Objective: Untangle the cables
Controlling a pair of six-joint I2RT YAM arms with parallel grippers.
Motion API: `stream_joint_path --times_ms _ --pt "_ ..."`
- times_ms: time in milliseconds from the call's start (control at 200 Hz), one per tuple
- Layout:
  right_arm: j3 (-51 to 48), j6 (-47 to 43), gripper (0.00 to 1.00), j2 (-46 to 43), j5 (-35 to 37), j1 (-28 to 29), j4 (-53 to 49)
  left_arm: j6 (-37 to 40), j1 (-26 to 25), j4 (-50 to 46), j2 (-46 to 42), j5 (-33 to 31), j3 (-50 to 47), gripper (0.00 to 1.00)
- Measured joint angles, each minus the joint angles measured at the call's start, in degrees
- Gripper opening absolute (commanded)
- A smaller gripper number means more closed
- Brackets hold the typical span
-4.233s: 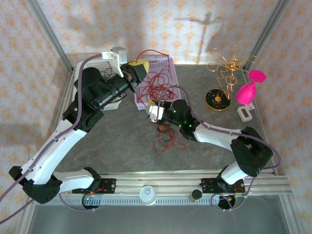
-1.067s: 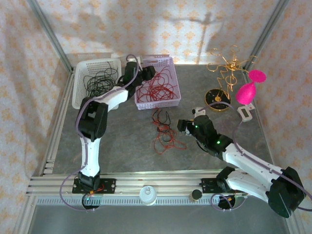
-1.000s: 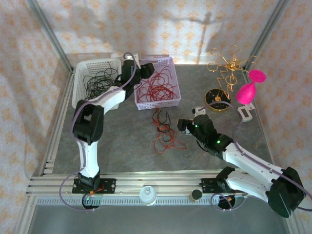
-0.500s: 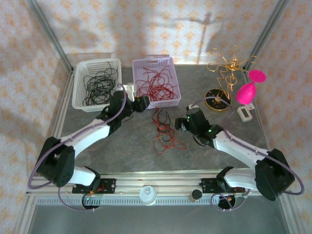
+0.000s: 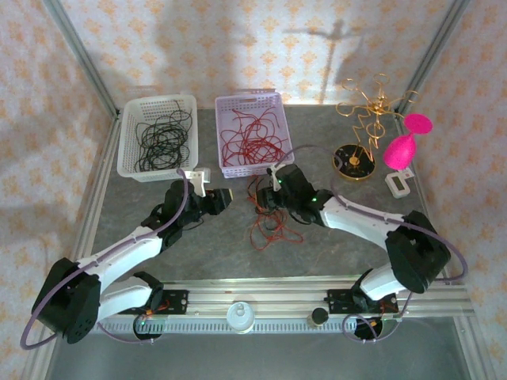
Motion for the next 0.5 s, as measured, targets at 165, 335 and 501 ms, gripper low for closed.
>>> stream_joint_path --times_ms 165,335,501 --pt "2.1 -3.6 0.36 4.5 0.0 0.3 0.2 0.0 0.0 0.0 0.3 0.1 0.0 0.45" --pt "2.7 -6.3 0.35 8.6 -1.1 0.4 -0.1 0.0 0.0 -0.1 0.3 0.1 0.0 0.39" --pt "3.6 -7.5 0.29 10.8 -2.9 0.5 0.0 0.0 0.0 -0.3 0.3 0.1 0.0 0.4"
